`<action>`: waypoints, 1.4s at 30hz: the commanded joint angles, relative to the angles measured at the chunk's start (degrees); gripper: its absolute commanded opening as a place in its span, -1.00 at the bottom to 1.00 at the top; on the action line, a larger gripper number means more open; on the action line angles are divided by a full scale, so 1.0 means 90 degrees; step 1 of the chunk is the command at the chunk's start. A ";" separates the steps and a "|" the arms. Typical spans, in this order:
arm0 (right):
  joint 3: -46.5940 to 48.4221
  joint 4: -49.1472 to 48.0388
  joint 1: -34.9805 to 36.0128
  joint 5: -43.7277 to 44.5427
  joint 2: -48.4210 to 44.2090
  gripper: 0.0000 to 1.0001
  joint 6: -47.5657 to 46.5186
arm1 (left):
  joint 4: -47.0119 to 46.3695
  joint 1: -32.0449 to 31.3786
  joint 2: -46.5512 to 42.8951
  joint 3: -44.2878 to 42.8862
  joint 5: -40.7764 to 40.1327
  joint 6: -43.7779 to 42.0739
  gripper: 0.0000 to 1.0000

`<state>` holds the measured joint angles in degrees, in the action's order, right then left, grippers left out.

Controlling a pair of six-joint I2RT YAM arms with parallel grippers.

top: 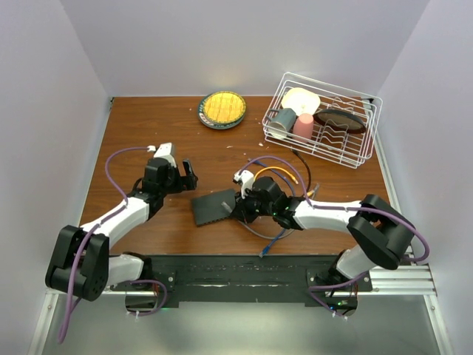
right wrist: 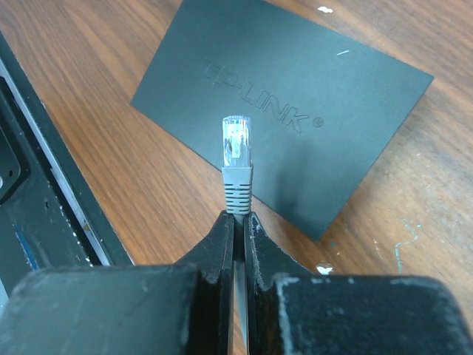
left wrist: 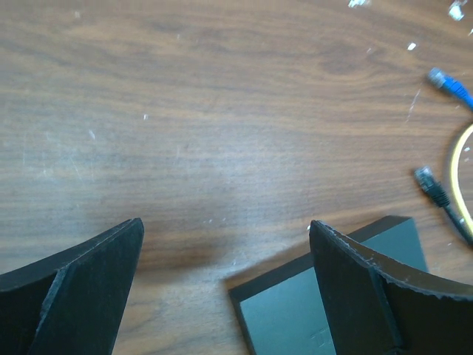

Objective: Insert the plug into the switch port

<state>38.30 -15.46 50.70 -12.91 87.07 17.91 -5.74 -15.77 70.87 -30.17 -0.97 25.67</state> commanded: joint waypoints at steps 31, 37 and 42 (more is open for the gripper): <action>0.1064 0.0565 0.0822 0.1433 0.1526 -1.00 0.0090 | -0.1101 0.0004 0.1871 -0.0662 0.1875 -0.0333 0.94; 0.1681 0.0888 0.0812 0.1746 0.1957 -1.00 -0.0076 | -0.1188 0.0004 0.1920 -0.0427 0.2090 -0.0196 0.90; 0.1915 0.1015 0.0803 0.1883 0.2045 -1.00 -0.0203 | -0.1276 -0.0006 0.1735 -0.0173 0.2169 -0.0079 0.86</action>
<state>53.19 -10.26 58.19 -0.36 104.01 17.67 -15.55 -15.77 87.64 -33.78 16.08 23.42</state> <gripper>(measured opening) 0.036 0.943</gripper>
